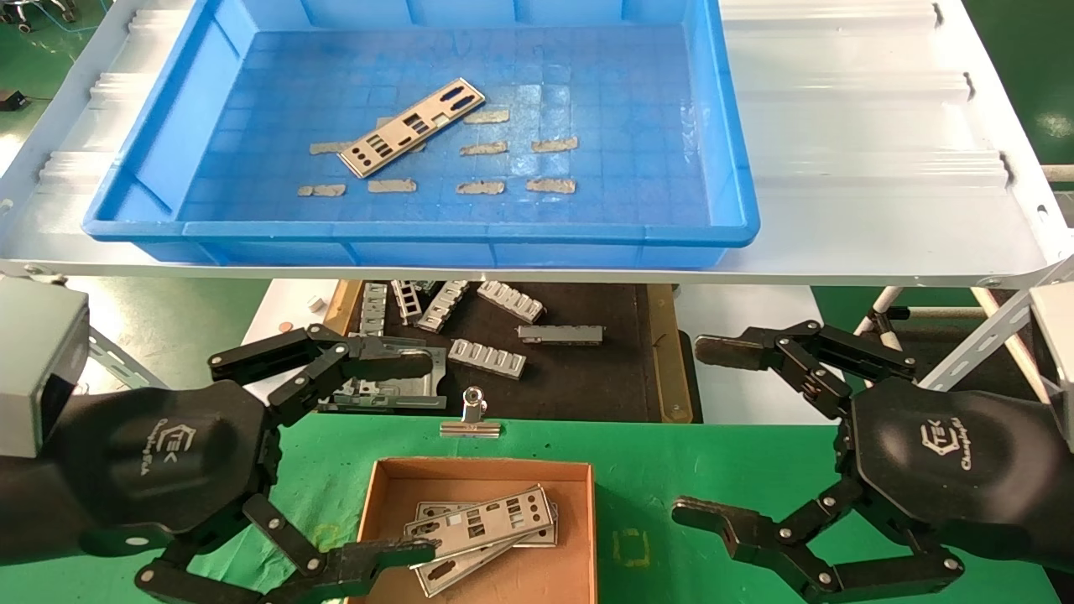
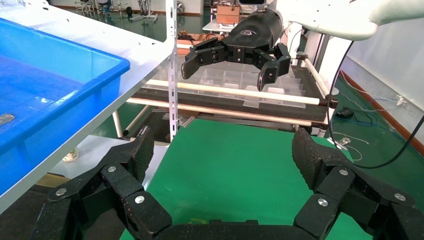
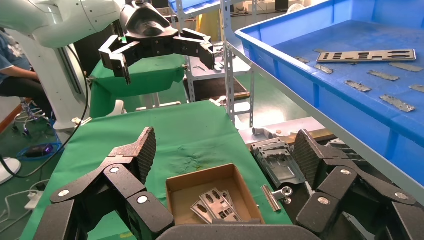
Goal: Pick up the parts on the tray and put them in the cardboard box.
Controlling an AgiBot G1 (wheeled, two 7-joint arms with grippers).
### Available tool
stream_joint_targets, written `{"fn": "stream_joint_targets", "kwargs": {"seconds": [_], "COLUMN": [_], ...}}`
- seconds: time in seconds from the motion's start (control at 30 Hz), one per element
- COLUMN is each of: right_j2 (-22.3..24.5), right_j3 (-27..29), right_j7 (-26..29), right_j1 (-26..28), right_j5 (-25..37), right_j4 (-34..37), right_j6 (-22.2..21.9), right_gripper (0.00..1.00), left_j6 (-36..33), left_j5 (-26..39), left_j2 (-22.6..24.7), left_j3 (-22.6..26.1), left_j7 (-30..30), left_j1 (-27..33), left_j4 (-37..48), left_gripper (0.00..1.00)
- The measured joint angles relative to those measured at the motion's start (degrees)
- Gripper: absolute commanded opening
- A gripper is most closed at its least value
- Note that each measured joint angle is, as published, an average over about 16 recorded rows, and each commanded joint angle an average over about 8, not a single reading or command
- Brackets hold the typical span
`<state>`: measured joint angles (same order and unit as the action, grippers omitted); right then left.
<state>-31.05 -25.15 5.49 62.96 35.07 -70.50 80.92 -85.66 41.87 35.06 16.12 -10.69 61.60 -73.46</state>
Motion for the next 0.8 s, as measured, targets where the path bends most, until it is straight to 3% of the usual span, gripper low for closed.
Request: {"fn": "stream_joint_targets", "kwargs": {"seconds": [0.8], "right_j2": [0.0], "right_j3": [0.0], "right_j7": [0.0], "right_j1": [0.0], "right_j5": [0.0], "right_j4": [0.0], "right_j6": [0.0], "right_gripper": [1.0], "left_j6": [0.0], "left_j5": [0.0], "left_j2": [0.0], "left_j3": [0.0], "left_j7": [0.0], "left_j1": [0.0], "left_j4": [0.0], "left_gripper": [1.0]}}
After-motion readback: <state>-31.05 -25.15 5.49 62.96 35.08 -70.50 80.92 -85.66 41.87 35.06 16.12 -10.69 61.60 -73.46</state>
